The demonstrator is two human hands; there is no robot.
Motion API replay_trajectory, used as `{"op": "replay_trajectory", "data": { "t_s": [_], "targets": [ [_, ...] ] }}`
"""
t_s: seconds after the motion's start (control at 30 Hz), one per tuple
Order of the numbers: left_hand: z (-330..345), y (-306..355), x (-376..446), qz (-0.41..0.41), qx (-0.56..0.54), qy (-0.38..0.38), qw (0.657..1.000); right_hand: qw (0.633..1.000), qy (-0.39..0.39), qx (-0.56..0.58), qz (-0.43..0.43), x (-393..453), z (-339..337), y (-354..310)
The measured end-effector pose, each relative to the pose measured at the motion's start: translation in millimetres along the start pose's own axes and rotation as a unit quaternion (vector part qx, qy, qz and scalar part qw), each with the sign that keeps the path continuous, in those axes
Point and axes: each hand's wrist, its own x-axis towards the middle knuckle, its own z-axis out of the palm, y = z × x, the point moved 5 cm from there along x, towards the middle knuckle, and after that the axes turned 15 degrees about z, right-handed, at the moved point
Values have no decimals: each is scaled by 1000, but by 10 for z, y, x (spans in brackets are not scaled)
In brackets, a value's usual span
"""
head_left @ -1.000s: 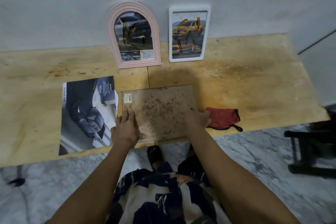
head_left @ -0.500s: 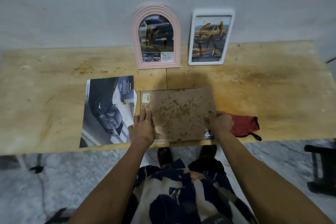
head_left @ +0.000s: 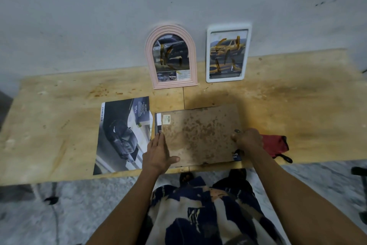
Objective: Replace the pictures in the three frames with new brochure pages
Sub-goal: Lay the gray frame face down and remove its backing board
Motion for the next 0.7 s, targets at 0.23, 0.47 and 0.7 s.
{"op": "replay_trajectory", "data": {
  "t_s": [0.23, 0.47, 0.7],
  "targets": [
    [30, 4, -5, -17, 40, -46, 998, 996, -85, 17, -12, 207, -31, 30],
    [87, 50, -6, -28, 75, -90, 993, 984, -122, 131, 11, 273, -283, 59],
    [77, 95, -20, -31, 73, -94, 992, 978, -94, 184, -27, 325, -397, 75]
  ]
}}
